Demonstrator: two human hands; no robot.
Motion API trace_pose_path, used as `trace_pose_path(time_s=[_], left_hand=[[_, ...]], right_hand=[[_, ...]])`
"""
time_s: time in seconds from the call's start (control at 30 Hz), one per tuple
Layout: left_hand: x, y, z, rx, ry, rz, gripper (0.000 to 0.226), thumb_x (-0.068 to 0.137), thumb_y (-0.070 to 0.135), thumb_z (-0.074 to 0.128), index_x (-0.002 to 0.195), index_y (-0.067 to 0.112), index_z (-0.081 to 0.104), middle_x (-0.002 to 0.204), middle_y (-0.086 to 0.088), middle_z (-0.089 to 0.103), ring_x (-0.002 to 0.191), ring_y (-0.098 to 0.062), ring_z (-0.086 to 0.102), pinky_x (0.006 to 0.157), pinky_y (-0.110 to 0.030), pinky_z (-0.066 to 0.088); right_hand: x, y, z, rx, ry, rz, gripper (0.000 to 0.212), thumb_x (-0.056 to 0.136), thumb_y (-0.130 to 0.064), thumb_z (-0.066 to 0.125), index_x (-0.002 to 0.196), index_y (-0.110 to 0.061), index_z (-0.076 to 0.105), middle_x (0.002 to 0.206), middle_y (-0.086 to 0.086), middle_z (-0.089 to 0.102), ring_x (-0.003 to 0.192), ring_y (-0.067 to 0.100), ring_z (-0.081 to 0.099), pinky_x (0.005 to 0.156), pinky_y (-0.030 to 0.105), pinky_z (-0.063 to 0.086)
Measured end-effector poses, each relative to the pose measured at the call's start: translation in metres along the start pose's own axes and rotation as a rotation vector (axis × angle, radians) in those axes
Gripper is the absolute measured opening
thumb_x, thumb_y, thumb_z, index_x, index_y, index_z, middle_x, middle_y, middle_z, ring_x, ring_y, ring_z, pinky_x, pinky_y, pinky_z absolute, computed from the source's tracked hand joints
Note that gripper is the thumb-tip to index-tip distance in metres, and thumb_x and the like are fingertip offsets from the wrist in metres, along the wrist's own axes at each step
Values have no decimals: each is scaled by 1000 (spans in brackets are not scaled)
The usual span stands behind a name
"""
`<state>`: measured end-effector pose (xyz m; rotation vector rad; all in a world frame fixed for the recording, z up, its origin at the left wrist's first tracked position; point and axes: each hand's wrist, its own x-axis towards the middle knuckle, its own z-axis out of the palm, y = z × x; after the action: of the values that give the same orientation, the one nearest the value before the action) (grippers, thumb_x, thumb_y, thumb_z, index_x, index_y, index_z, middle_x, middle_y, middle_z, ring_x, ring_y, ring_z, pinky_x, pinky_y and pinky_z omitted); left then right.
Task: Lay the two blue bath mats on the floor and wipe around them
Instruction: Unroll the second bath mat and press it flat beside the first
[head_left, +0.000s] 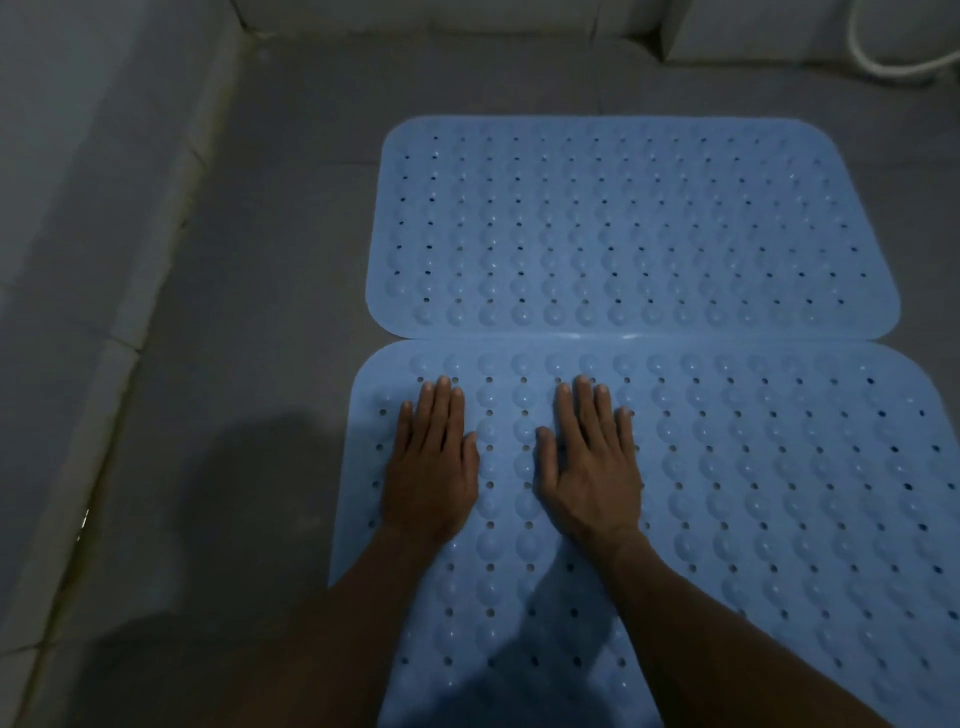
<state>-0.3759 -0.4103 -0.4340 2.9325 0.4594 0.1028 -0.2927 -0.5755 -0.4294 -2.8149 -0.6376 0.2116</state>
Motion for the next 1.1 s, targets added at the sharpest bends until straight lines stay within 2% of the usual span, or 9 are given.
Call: trace_pose_path(time_s=[0.3, 0.43, 0.6, 0.83, 1.1], left_hand=[[3, -2, -5, -23, -42, 9, 54, 99, 19, 25, 147, -5, 31, 156, -20, 27, 147, -33, 21, 117, -52, 23], [5, -4, -8, -15, -80, 11, 56, 99, 21, 17, 148, -5, 30, 157, -20, 24, 147, -33, 19, 118, -52, 20], [7, -3, -12, -25, -110, -5, 60, 94, 20, 27, 150, -3, 25, 159, -18, 19, 149, -31, 14, 120, -50, 14], [8, -4, -13, -29, -149, -26, 63, 92, 23, 26, 151, -1, 23, 160, -16, 16, 149, -30, 11, 121, -50, 14], [6, 0, -13, -59, -164, -48, 67, 90, 24, 26, 152, 1, 19, 161, -13, 13, 150, -26, 10, 121, -48, 13]], right_hand=[[3, 4, 3, 36, 85, -63, 60, 102, -35, 33, 156, -10, 26, 164, 12, 18, 153, 27, 8, 124, 48, 13], [6, 5, 1, 8, 65, -94, 61, 102, -33, 32, 156, -7, 23, 164, 15, 14, 153, 30, 6, 123, 51, 14], [7, 2, -3, -13, 54, -99, 62, 102, -31, 34, 156, -6, 20, 164, 17, 10, 153, 30, 3, 123, 50, 13], [7, 2, -1, 5, 80, -106, 62, 100, -28, 38, 156, -5, 22, 164, 17, 13, 153, 30, 5, 124, 50, 12], [6, 2, -3, -11, 21, -71, 64, 101, -32, 34, 158, -10, 14, 166, 12, 6, 154, 24, -2, 125, 47, 8]])
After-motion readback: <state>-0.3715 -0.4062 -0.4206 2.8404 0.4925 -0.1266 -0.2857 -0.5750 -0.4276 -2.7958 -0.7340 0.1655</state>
